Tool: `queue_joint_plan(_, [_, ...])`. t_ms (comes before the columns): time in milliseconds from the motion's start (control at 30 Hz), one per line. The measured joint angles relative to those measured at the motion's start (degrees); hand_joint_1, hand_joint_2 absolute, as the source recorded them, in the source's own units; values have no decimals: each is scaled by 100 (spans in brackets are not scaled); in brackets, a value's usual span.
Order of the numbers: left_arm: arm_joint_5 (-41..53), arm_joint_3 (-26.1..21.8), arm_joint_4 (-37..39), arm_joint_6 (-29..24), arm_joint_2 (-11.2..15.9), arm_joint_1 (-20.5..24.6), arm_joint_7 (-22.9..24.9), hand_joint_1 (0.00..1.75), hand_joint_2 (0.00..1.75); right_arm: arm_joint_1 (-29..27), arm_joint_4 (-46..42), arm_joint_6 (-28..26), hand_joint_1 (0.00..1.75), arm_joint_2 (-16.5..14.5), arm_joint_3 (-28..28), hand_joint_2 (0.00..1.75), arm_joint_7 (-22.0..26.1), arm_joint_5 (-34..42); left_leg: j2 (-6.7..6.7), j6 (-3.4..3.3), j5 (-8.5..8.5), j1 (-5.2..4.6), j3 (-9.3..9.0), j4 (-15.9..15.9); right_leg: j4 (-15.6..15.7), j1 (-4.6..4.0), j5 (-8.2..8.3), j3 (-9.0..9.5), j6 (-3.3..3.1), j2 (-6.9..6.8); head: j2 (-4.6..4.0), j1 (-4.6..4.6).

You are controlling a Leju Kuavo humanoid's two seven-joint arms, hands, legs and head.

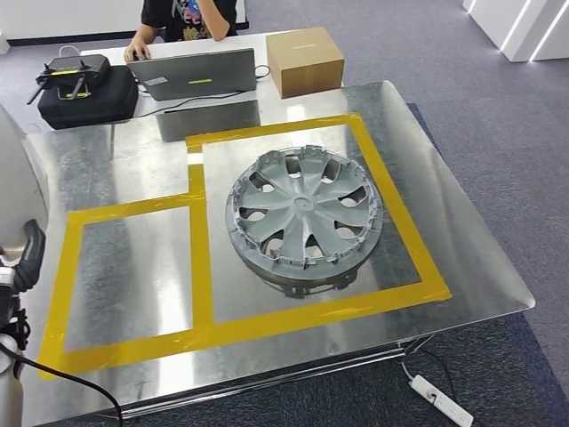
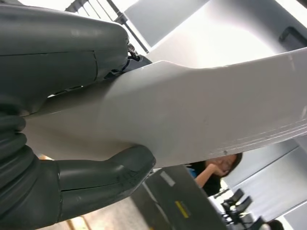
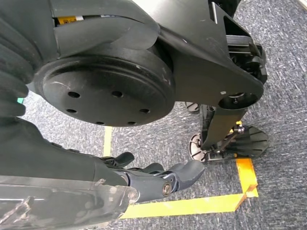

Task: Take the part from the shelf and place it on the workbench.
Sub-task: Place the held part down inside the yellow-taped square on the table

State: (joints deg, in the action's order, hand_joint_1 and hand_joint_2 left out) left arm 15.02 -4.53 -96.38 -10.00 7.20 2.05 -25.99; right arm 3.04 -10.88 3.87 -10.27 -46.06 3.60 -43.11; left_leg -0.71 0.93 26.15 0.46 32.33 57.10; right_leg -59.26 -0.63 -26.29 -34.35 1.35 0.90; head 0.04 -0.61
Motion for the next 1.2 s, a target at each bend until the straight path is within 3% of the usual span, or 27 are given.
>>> queue_joint_plan(400, [3071, 1069, 1158, -361, 1021, 416, 1221, 175, 175, 7, 0, 66, 0, 0, -49, 175, -31, -121, 0, 31, -23, -6, 1, -3, 1, 6, 31, 2, -27, -3, 0, 2])
queue_joint_plan(667, [3488, 1578, 1775, -273, 1322, 751, 1269, 175, 175, 20, 0, 106, 0, 0, -52, 175, -69, -218, 0, 30, -24, -9, 1, -3, 2, 8, 33, 1, -25, -4, 0, 2])
queue_joint_plan(1000, [3483, 2333, 2802, 924, 1608, 1280, 1257, 175, 175, 37, 0, 145, 0, 0, -55, 175, -113, -285, 2, 33, -26, -9, 1, -3, 1, 7, 33, -1, -25, 0, 0, 1])
queue_joint_plan(1200, [3431, 2702, 3325, 1102, 1713, 1688, 1256, 175, 175, 45, 0, 146, 0, 0, -61, 175, -133, -287, 1, 33, -26, -9, 0, -3, 1, 7, 33, 4, -25, -5, 0, 2])
